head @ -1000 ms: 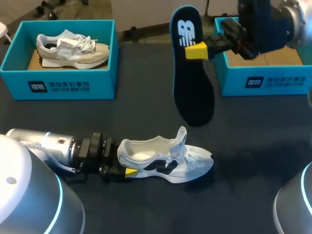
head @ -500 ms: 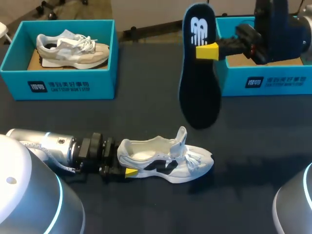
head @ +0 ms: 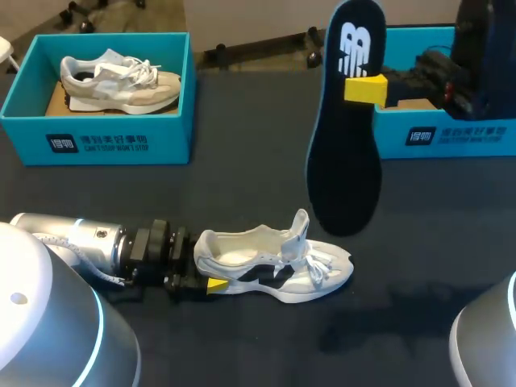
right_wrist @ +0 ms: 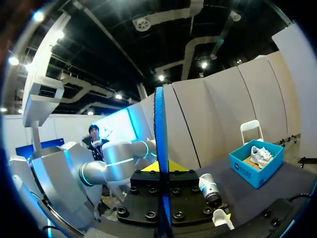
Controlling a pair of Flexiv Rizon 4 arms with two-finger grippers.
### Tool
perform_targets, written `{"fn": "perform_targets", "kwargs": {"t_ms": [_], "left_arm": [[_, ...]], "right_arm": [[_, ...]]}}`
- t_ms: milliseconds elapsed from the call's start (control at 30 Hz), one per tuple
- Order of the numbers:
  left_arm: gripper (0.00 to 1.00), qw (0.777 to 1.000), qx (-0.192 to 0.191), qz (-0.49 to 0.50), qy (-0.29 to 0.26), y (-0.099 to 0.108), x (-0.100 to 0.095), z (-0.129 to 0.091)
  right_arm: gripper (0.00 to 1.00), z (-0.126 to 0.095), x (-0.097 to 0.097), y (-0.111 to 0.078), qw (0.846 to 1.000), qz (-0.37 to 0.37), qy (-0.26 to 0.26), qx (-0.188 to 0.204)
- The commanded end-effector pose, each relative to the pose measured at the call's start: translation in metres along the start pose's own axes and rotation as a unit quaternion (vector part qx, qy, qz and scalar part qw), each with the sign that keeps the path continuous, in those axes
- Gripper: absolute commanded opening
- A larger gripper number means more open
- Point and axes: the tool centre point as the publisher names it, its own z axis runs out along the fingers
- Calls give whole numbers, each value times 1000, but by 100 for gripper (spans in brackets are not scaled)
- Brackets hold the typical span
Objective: Take the shoe out of the shoebox, open the shoe tongue, remove and reinsert the insole, then place the shoe into the shoebox
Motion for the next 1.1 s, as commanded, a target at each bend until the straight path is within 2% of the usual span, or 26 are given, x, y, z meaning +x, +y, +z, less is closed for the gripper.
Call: {"fn": "perform_targets", "kwargs": {"t_ms": [33,467,1100], "left_arm": [[0,1000,1,0,0,0,0,1],[0,1000,1,0,0,0,0,1],[0,1000,1,0,0,0,0,1]], "right_arm": [[0,-5,13,2,1000,2,-21,3],[0,-5,17,0,999,33,-10,11],[0,-5,17,0,999,33,-10,11]]}}
